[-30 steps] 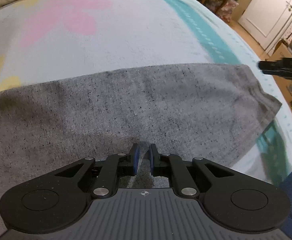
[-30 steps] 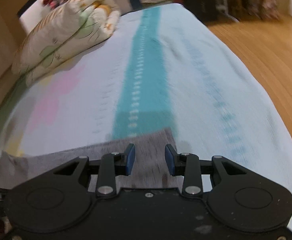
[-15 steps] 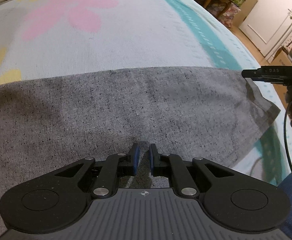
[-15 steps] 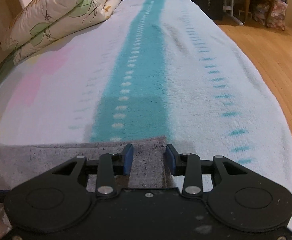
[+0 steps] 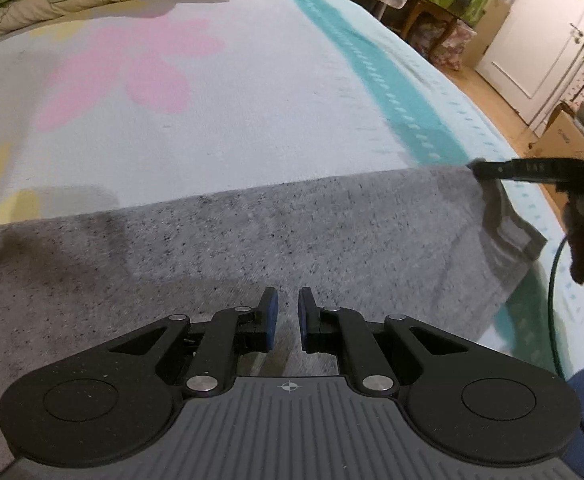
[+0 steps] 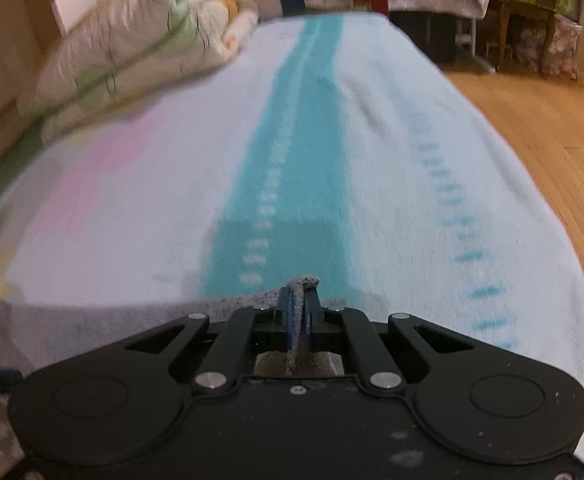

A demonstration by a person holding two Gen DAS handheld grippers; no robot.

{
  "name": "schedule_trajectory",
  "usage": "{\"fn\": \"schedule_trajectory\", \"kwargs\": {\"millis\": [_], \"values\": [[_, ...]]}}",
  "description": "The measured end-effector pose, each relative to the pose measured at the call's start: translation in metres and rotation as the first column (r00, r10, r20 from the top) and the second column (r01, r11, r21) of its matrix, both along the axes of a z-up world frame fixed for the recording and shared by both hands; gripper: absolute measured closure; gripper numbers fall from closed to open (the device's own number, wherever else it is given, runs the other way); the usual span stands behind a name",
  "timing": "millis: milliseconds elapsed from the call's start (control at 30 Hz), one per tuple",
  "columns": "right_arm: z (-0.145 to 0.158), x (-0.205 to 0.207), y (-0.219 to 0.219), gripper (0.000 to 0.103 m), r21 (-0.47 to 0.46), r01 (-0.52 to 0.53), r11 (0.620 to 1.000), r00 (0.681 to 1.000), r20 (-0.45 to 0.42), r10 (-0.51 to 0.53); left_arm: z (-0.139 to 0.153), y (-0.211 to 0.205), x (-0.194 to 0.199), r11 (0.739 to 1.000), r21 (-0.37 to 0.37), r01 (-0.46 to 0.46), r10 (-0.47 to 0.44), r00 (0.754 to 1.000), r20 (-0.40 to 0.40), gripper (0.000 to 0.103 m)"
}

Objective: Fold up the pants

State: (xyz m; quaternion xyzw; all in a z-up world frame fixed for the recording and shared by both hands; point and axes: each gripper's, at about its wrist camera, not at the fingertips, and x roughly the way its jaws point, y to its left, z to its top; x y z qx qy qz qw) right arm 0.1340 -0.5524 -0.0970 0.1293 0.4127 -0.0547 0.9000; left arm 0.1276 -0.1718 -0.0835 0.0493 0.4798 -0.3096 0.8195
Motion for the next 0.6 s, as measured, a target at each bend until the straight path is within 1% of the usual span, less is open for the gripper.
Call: {"fn": "schedule_trajectory", "kwargs": {"millis": [67,133,167,233,267,400,467,500,600], "values": [[0.004,-0.008,-0.006,0.08,0.039,0.023,0.999,1.0,0.011,-0.023,-0.005,-0.002,0.001,1.0,0.01,0.005,-0.005,1.0,-0.012,0.092],[0.007,-0.019,-0.013,0.072,0.091,0.017,0.996,1.0,0.014,-0.018,-0.012,-0.005,0.001,0.999,0.031,0.014,-0.012,0.999,-0.035,0.092],[0.008,-0.024,-0.016,0.065,0.097,0.013,0.995,1.0,0.004,-0.014,-0.016,-0.005,0.0,0.999,0.036,0.017,-0.016,0.999,-0.038,0.092],[0.008,-0.034,-0.021,0.063,0.092,0.006,0.996,1.0,-0.025,-0.004,-0.017,-0.004,-0.003,0.999,0.034,0.018,-0.017,1.0,-0.021,0.092],[0.006,-0.039,-0.024,0.063,0.106,0.005,0.994,0.999,-0.042,0.0,-0.017,-0.004,-0.003,0.999,0.033,0.015,-0.015,1.0,-0.02,0.092],[-0.006,-0.056,-0.038,0.061,0.225,0.022,0.974,0.997,-0.071,-0.007,-0.016,-0.001,0.0,1.0,0.023,0.005,-0.004,0.999,-0.038,0.092],[-0.016,-0.062,-0.042,0.059,0.291,0.022,0.957,0.996,-0.084,0.002,-0.016,0.001,0.0,1.0,0.022,0.005,-0.004,0.999,-0.043,0.092],[-0.018,-0.064,-0.043,0.059,0.323,0.017,0.946,0.997,-0.075,0.008,-0.015,0.0,0.001,1.0,0.023,0.005,-0.004,0.999,-0.043,0.092],[-0.031,-0.066,-0.047,0.06,0.471,0.018,0.882,0.999,-0.051,0.007,-0.016,-0.001,0.0,0.999,0.033,0.007,-0.006,0.999,-0.036,0.092]]}}
